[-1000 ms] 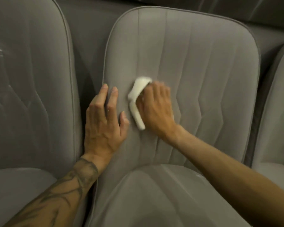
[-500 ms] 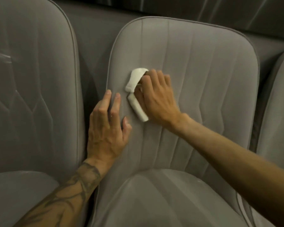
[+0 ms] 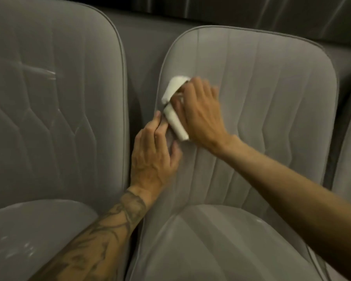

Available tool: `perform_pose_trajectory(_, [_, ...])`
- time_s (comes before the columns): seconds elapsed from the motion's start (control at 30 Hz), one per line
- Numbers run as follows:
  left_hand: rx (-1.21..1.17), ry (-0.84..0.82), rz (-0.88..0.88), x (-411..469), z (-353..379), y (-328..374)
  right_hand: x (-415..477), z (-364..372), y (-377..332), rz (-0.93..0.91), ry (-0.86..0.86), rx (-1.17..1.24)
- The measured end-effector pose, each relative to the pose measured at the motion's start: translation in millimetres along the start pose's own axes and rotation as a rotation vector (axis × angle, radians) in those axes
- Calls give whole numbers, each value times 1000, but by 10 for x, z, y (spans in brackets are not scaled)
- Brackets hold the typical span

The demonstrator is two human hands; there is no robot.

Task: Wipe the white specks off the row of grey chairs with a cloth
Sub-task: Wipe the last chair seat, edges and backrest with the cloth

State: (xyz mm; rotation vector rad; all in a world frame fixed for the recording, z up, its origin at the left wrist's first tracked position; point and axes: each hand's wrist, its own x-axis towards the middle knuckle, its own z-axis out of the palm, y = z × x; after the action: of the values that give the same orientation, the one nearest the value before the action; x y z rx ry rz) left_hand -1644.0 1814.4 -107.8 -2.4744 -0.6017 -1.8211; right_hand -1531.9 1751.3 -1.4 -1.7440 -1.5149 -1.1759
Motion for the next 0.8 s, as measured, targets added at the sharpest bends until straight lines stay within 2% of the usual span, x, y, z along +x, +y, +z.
perform_pose_trajectory(0.13, [123,-115,117,-5,-302,-135,565,14,58,113,83,-119])
perform_pose_trajectory(0.23, [238,-143,195,-65,-499,-391,302,99,-152,199,117,-48])
perform_pose_trajectory(0.37, [265,-198,185,-146,-512,-486,-462,83,-460,29,-57,52])
perform_pose_trajectory(0.43, [262,-177,190,-164,-474,-480,-346,16,-293,-140,-109,-4])
perform_pose_trajectory(0.47, [264,-164,199,-163,-456,-487,-165,6,-184,-160,-91,-43])
perform_pose_trajectory(0.5, [267,-156,210,-168,-444,-499,61,10,-82,-108,-43,-83])
perform_pose_trajectory(0.6, [269,-138,225,-188,-420,-544,591,46,64,235,128,-173])
perform_pose_trajectory(0.63, [269,-131,229,-191,-408,-548,574,102,10,277,153,-155])
perform_pose_trajectory(0.7, [265,-131,223,-213,-392,-555,231,217,-206,241,151,-49])
perform_pose_trajectory(0.8, [246,-121,221,-228,-371,-577,-712,329,-540,156,35,95])
